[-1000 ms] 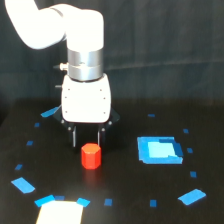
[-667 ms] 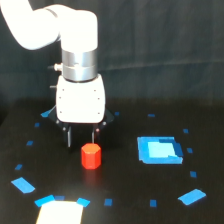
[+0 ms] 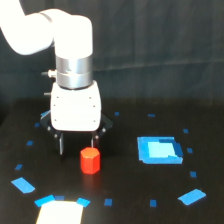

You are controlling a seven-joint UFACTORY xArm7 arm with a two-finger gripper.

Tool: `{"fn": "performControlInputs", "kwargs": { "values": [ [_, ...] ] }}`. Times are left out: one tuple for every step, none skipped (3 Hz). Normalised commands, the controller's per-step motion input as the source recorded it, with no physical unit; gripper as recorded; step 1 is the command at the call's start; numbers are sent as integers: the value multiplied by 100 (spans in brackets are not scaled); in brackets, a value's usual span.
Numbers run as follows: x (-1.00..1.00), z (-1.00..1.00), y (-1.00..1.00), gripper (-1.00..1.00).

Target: Pick up the red object from the table

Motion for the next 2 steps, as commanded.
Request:
{"fn": "performControlInputs", "kwargs": {
  "values": [
    [61,-15,-100,100],
    [27,14,-100,66]
  ]
}}
